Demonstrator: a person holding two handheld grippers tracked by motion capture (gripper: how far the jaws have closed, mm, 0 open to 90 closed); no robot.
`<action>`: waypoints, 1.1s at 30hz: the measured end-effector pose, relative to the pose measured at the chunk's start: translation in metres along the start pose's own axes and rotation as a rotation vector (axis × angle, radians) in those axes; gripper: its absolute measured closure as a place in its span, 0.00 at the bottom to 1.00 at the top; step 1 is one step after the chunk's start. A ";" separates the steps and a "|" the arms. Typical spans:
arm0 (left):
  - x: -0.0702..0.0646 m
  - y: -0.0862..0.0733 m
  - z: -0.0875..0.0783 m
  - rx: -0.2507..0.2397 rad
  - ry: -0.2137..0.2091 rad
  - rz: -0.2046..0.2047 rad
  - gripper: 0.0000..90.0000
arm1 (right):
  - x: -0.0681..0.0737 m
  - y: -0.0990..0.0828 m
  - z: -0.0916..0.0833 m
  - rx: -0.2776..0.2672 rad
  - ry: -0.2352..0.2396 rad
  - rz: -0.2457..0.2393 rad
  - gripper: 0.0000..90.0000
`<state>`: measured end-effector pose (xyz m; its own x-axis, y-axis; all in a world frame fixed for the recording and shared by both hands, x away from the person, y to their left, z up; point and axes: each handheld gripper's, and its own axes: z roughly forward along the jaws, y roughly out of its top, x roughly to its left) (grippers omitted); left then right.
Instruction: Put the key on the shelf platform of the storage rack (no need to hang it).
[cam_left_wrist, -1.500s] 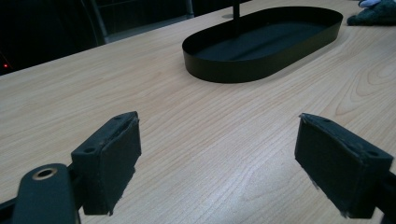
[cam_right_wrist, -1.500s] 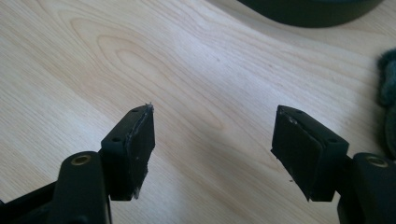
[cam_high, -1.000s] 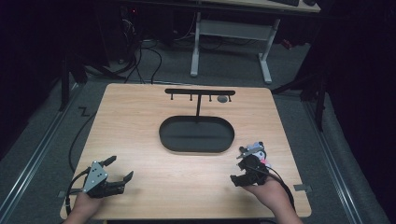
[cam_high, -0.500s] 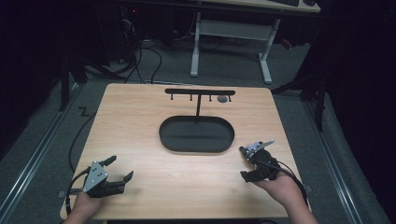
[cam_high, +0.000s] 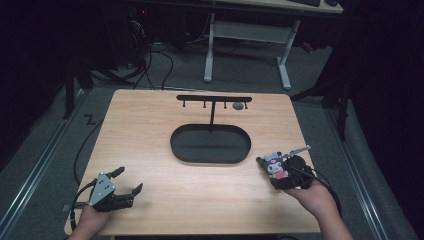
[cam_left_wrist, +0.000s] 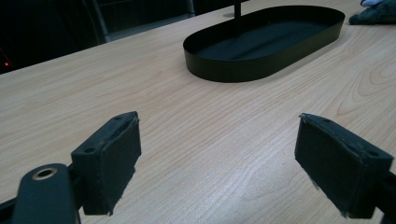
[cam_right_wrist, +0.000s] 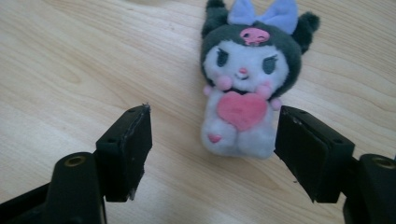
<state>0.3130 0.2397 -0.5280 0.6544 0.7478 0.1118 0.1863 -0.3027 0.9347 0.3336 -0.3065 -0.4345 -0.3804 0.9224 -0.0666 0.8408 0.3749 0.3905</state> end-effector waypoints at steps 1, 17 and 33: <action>0.000 0.000 0.000 0.000 0.000 0.000 0.17 | -0.002 0.000 0.000 0.001 -0.004 0.005 0.29; 0.000 0.000 0.000 0.000 -0.001 0.001 0.17 | -0.011 -0.002 0.022 0.007 -0.031 0.050 0.27; 0.000 0.000 0.000 0.000 -0.001 0.001 0.17 | -0.011 -0.003 0.047 0.031 -0.044 0.064 0.31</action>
<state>0.3127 0.2397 -0.5279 0.6555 0.7467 0.1128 0.1854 -0.3039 0.9345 0.3537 -0.3130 -0.4783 -0.3090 0.9475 -0.0826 0.8745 0.3172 0.3668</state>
